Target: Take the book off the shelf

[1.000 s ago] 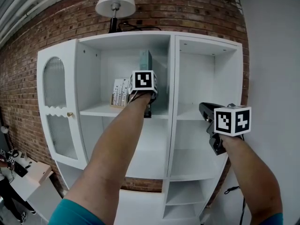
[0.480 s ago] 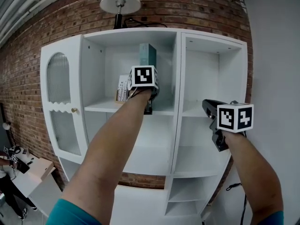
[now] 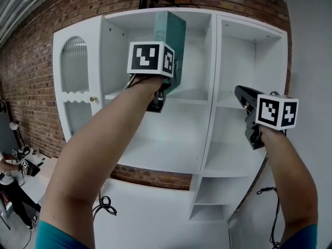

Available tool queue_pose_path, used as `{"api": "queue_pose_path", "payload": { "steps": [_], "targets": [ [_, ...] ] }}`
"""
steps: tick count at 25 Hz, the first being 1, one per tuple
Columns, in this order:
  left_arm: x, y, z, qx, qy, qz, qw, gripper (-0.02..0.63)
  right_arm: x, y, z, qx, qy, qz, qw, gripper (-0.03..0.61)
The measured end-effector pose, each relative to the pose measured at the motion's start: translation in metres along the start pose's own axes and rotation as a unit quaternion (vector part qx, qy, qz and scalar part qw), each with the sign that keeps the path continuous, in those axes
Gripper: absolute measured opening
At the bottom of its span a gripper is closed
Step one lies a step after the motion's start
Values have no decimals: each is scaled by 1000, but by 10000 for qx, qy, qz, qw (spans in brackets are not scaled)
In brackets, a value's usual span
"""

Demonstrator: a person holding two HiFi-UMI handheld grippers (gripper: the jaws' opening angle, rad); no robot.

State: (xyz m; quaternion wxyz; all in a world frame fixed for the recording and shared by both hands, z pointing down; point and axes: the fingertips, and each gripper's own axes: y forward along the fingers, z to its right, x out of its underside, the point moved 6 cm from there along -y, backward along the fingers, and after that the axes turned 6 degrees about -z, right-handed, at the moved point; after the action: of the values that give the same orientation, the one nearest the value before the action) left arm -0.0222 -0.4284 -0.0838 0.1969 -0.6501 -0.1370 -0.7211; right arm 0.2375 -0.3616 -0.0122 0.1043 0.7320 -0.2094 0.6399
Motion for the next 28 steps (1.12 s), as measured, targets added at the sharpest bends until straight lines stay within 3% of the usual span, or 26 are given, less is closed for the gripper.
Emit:
{"api": "queue_pose_path", "payload": {
  "steps": [5,11,15,18,20,25,28],
  "targets": [
    [18,-57,-12,198,218,157,9994,152,3,-13,-21,-216,60,237,9995,21],
    [60,-130,-19,513,348,340,9975,153,28,-41,-59,-360,-290,279,9985,21],
    [59,-139,-21,757,282,373,9960,153,29,-35,-43,-544,-209,284,9979,21],
    [51,-140,-25,708,498,232,9960,153,25,-26,-27,-612,-131,178,9979,21],
    [59,-149,-28,712,396,117,9966,153,30,-28,-26,-607,-109,73,9981,21],
    [137,-205,-20,1046,219,281,9939,153,80,-61,-63,-690,-244,149,9972,21],
    [189,-222,-14,1198,327,215,9920,153,114,-73,-82,-791,-258,62,9965,21]
  ]
}}
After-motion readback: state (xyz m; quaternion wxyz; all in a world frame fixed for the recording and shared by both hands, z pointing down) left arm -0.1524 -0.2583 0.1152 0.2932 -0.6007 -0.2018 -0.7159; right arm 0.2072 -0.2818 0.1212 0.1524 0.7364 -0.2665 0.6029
